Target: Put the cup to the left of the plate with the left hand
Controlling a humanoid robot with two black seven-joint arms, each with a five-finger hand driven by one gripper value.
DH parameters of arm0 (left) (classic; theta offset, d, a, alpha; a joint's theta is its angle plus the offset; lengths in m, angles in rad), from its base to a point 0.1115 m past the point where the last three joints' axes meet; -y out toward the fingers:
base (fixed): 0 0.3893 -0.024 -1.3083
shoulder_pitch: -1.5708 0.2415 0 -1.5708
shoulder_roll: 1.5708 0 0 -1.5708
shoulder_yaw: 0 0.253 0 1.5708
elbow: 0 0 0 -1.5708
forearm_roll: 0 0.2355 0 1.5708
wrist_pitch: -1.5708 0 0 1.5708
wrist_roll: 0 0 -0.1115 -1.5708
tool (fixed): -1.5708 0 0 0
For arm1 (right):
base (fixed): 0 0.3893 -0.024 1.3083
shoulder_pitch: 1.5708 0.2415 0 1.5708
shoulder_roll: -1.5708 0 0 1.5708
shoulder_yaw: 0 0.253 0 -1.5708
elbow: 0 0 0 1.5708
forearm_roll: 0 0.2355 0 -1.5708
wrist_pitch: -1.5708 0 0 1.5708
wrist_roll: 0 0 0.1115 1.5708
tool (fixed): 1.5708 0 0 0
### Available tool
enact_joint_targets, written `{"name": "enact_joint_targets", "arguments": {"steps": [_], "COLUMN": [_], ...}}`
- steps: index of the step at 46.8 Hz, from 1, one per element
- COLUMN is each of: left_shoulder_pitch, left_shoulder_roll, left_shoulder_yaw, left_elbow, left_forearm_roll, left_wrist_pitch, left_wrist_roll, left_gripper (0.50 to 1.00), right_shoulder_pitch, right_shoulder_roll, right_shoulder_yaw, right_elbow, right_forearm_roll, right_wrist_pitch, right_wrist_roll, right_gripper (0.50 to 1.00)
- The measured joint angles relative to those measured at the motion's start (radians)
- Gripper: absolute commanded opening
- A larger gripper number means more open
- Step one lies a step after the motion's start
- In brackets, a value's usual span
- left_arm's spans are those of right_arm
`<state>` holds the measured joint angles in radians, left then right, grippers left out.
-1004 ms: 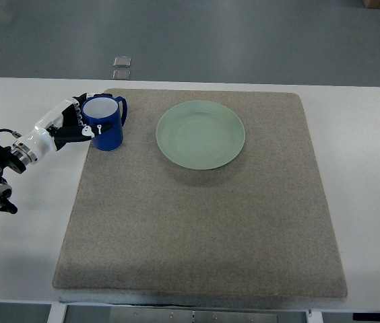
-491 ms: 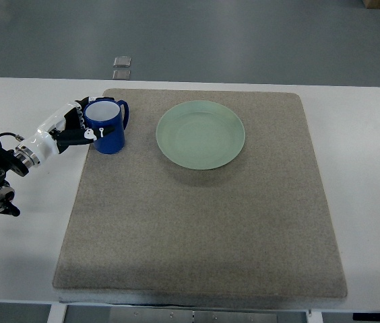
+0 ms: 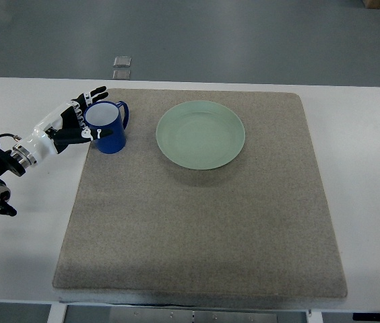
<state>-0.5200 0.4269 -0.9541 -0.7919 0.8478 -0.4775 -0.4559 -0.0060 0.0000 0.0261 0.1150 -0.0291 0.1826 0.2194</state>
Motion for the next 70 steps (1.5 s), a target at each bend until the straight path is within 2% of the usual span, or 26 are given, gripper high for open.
{"name": "enact_joint_targets", "arguments": {"steps": [20, 28, 32, 41, 52, 67, 70], "left_shoulder_pitch": [-0.015, -0.044, -0.076, -0.184, -0.255, -0.272, -0.272], "left_shoulder_roll": [0.075, 0.108, 0.137, 0.126, 0.081, 0.053, 0.053], "left_shoulder_yaw": [0.0, 0.0, 0.001, -0.001, -0.008, -0.014, -0.014], "left_elbow": [0.021, 0.031, 0.061, 0.155, 0.175, 0.203, 0.217], "left_forearm_roll": [-0.251, -0.35, -0.415, -0.553, -0.748, -0.993, -1.025], "left_wrist_pitch": [-0.035, -0.115, -0.132, -0.134, -0.134, -0.133, -0.133], "left_wrist_roll": [0.003, 0.016, 0.042, 0.253, 0.495, 0.743, 0.77], "left_gripper": [1.0, 1.0, 1.0, 1.0, 1.0, 1.0, 1.0], "right_shoulder_pitch": [0.0, 0.0, 0.0, 0.0, 0.0, 0.0, 0.0], "right_shoulder_roll": [0.0, 0.0, 0.0, 0.0, 0.0, 0.0, 0.0], "right_shoulder_yaw": [0.0, 0.0, 0.0, 0.0, 0.0, 0.0, 0.0], "right_elbow": [0.0, 0.0, 0.0, 0.0, 0.0, 0.0, 0.0], "right_forearm_roll": [0.0, 0.0, 0.0, 0.0, 0.0, 0.0, 0.0], "right_wrist_pitch": [0.0, 0.0, 0.0, 0.0, 0.0, 0.0, 0.0], "right_wrist_roll": [0.0, 0.0, 0.0, 0.0, 0.0, 0.0, 0.0], "right_gripper": [0.932, 0.932, 0.932, 0.932, 0.932, 0.932, 0.932]}}
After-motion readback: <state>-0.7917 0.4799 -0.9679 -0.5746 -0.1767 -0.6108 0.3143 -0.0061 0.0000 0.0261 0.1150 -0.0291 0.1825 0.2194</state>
